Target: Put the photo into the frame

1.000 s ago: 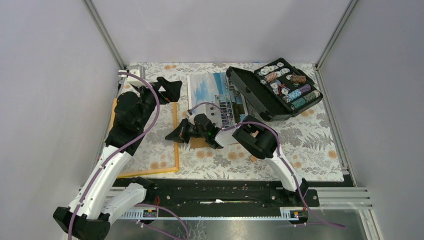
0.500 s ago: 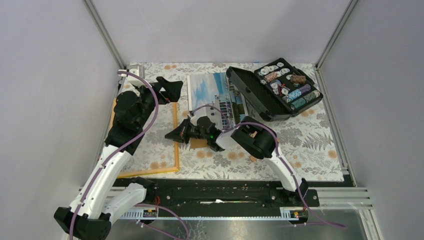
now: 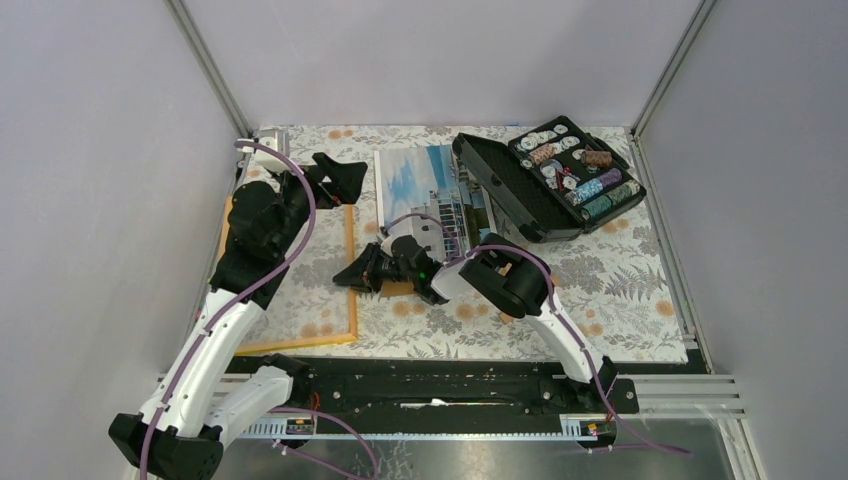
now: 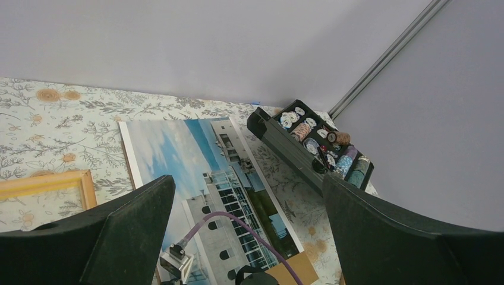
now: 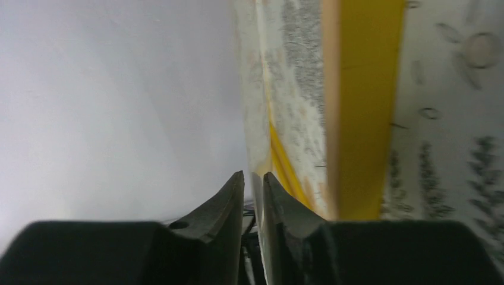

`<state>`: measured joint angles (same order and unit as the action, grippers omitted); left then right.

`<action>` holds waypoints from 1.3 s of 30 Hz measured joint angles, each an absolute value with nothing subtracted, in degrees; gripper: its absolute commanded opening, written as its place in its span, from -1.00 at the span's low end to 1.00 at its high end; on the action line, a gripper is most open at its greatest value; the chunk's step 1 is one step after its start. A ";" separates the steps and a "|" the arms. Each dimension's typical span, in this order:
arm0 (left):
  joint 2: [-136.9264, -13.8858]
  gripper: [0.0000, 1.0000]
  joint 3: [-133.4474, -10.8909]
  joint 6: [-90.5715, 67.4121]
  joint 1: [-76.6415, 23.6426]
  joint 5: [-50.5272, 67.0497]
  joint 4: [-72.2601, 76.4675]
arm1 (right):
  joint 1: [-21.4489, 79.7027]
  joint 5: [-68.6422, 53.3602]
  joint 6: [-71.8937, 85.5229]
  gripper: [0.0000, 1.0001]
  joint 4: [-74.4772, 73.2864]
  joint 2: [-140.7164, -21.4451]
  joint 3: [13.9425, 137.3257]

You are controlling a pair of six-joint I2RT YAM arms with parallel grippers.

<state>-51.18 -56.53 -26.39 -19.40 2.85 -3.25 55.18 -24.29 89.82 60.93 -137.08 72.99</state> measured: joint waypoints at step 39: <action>-53.91 0.97 -56.53 -29.45 -16.86 6.68 -2.98 | 56.27 -1.02 62.67 0.71 11.35 -128.01 86.76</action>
<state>-53.91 -56.53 -29.45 -16.86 6.68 -2.98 56.27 -1.02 62.67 11.35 -128.01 86.76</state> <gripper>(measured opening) 0.987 0.887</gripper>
